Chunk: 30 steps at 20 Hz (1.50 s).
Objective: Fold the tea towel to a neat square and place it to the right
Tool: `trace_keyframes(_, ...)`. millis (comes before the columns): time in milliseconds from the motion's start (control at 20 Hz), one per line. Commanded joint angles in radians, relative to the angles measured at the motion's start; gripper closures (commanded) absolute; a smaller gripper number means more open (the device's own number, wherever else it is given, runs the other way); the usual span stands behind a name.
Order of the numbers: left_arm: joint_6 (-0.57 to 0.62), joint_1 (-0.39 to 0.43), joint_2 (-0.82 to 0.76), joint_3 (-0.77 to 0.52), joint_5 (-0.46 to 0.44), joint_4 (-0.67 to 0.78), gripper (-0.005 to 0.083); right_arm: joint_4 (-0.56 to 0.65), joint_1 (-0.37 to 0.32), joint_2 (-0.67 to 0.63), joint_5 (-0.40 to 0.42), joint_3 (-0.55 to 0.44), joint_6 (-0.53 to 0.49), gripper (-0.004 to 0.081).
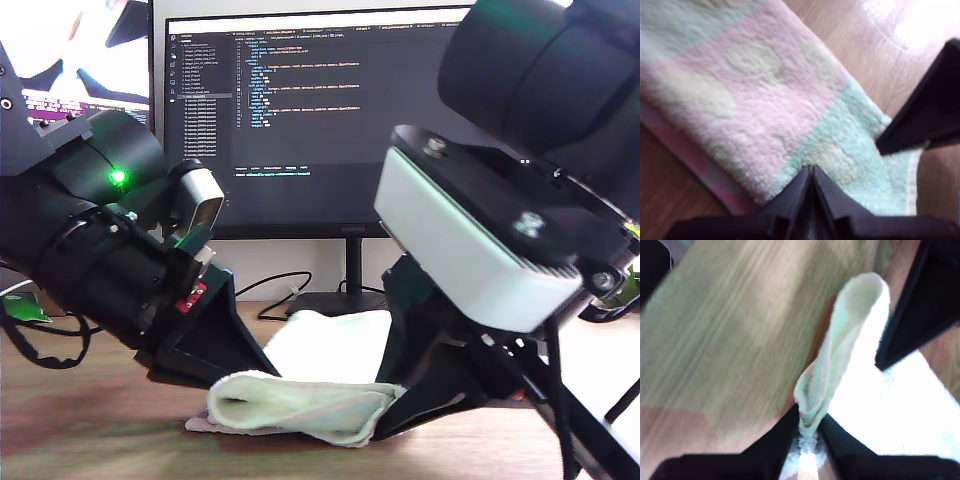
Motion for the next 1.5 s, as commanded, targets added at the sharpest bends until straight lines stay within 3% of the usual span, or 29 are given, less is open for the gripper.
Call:
trace_keyframes(0,0.011,0.018,0.016,0.023,-0.005,0.001,0.0795,-0.02,0.025,0.023,-0.005,-0.015,0.042,0.0781)
trace_keyframes(200,0.011,0.039,-0.004,0.054,0.002,-0.008,0.0795,-0.029,0.059,-0.006,-0.006,-0.013,0.142,0.0781)
trace_keyframes(450,0.011,0.04,-0.055,0.071,0.006,-0.011,0.0795,-0.087,0.106,-0.07,-0.006,-0.013,0.164,0.0781)
trace_keyframes(900,0.019,0.026,-0.024,0.072,-0.006,0.088,0.0795,-0.286,0.192,-0.324,-0.071,-0.013,0.317,0.0781)
trace_keyframes(1200,0.018,-0.04,0.096,0.072,-0.004,0.087,0.0795,-0.393,0.199,-0.397,-0.089,-0.013,0.401,0.0781)
trace_keyframes(1450,0.056,-0.049,0.123,0.072,-0.019,0.049,0.0795,-0.394,0.199,-0.463,-0.105,0.008,0.54,0.0781)
